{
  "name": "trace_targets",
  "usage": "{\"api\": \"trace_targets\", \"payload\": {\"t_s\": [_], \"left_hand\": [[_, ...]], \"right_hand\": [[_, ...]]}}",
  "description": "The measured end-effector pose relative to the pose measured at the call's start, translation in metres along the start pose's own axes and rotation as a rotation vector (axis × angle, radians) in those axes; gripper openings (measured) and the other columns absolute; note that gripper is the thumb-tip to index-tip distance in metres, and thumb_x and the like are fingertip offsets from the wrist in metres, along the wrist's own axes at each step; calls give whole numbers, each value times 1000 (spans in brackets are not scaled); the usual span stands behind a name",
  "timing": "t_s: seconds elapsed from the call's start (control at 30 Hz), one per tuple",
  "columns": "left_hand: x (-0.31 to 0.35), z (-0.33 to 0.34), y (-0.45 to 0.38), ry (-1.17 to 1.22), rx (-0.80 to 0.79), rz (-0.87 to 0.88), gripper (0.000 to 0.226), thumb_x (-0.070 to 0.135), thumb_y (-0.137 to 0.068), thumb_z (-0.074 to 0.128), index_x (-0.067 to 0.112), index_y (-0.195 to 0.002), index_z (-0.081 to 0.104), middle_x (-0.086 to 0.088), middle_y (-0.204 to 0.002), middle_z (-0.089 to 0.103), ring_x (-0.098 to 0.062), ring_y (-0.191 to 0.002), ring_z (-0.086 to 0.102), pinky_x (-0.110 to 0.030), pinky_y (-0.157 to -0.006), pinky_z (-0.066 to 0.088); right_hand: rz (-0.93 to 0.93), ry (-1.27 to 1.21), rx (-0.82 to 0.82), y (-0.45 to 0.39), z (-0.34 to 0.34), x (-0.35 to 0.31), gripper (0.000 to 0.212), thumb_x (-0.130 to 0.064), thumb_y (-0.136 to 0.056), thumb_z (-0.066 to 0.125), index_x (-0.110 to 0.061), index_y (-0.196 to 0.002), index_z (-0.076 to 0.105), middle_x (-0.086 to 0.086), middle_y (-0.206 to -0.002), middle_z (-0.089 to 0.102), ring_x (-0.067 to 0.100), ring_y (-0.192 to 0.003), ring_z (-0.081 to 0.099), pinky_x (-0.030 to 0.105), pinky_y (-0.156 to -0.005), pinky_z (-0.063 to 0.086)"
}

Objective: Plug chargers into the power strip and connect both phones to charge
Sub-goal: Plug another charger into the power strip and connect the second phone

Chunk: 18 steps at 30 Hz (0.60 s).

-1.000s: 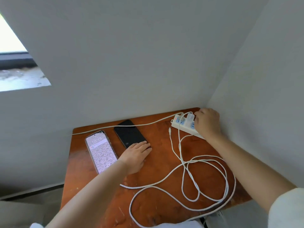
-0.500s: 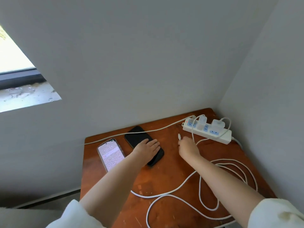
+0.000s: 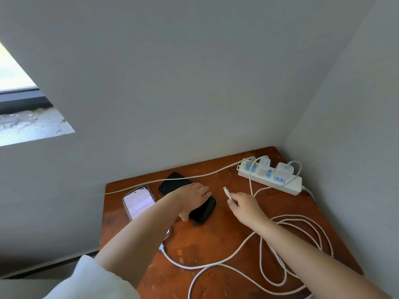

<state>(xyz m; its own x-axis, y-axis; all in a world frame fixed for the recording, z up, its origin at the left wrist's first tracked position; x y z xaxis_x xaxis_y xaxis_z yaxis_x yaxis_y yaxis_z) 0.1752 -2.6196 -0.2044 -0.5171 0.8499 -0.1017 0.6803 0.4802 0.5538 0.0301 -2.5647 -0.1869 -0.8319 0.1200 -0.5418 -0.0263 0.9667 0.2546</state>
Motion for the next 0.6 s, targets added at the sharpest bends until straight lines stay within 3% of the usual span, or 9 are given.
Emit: {"api": "trace_targets", "payload": {"t_s": [0.07,0.13,0.33,0.6], "left_hand": [[-2,-3,4,72,59,-34,102,23,-68,76,8,-143,9,-17,-152,16,-33,-138,16,-39,-113,17],[-6,-5,9,144,124,-72,102,26,-67,75,9,-143,9,-17,-151,17,-32,-137,18,-38,-112,20],[-19,-10,35,392,306,-184,102,33,-66,75,14,-143,12,-9,-151,19,-26,-137,18,-33,-108,27],[-8,-1,51,448,356,-188,102,35,-66,74,18,-144,11,-6,-152,17,-24,-138,15,-34,-106,31]], "right_hand": [[-73,80,22,4,-5,-6,27,-16,-97,38,-4,-113,56,11,-97,60,26,-94,57,35,-85,43],[-141,96,61,11,-10,-13,30,-16,-98,36,-5,-122,51,13,-107,59,25,-94,57,36,-87,42],[-362,169,155,26,-24,-32,31,-14,-95,43,-6,-123,53,13,-103,64,25,-89,58,34,-89,35],[-377,371,44,40,-16,-38,36,-12,-95,44,-11,-131,43,9,-115,55,25,-98,49,28,-80,40]]}}
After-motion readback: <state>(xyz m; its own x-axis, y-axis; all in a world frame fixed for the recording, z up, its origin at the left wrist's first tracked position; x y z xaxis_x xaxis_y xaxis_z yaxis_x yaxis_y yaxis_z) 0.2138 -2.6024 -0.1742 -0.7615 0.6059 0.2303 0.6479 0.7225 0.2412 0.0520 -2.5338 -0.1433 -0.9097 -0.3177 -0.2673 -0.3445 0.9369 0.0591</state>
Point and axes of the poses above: each hand's wrist, its own y-axis away from the middle knuckle, its own z-axis out of the palm, x = y × z, the point moved 3 cm from there along -y, towards the middle knuckle
